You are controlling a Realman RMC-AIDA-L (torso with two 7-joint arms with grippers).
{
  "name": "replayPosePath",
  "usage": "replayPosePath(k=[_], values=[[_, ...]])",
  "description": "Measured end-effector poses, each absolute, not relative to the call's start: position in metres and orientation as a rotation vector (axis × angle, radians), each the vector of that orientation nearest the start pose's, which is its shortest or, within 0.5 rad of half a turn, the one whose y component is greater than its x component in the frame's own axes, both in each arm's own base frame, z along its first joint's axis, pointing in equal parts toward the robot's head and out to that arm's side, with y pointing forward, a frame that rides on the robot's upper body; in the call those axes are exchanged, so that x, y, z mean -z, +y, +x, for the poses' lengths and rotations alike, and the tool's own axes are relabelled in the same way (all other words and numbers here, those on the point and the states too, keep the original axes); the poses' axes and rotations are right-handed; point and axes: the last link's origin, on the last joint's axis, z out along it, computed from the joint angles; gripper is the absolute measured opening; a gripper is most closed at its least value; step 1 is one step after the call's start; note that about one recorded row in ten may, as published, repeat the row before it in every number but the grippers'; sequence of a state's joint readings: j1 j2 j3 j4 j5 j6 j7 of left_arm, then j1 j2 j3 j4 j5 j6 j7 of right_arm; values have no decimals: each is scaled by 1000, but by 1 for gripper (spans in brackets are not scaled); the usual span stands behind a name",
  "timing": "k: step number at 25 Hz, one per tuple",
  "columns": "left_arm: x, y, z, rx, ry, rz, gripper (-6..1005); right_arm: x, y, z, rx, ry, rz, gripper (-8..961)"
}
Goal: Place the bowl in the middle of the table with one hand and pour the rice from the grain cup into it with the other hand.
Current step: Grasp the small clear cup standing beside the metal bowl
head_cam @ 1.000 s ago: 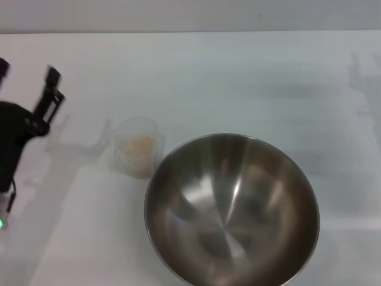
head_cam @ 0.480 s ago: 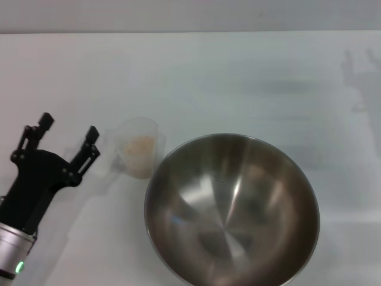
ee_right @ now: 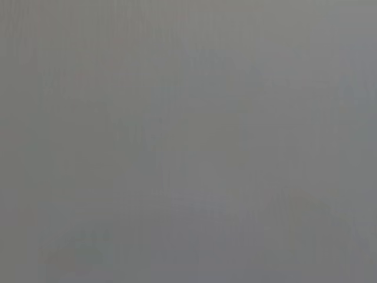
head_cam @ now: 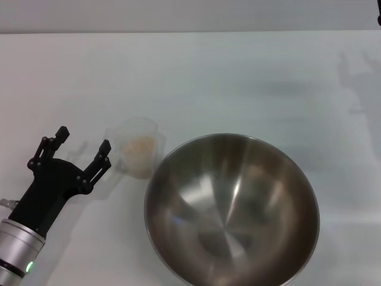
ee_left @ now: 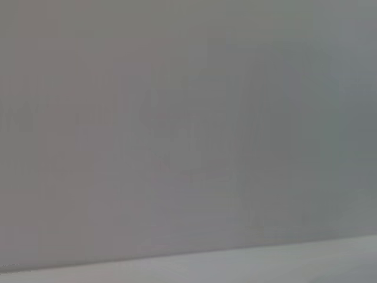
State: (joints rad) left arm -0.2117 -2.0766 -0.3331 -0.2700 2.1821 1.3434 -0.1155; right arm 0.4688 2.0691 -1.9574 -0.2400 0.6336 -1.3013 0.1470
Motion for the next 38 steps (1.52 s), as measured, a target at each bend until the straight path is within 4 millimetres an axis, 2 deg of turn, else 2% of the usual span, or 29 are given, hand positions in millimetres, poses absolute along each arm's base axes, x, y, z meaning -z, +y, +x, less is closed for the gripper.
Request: replayPosePath(k=[12, 38], values=[[73, 235, -327, 728, -535, -1897, 716, -26, 353, 291, -901, 372, -1426, 492], [74, 267, -326, 650, -525, -1929, 701, -25, 358, 288, -900, 375, -1432, 492]])
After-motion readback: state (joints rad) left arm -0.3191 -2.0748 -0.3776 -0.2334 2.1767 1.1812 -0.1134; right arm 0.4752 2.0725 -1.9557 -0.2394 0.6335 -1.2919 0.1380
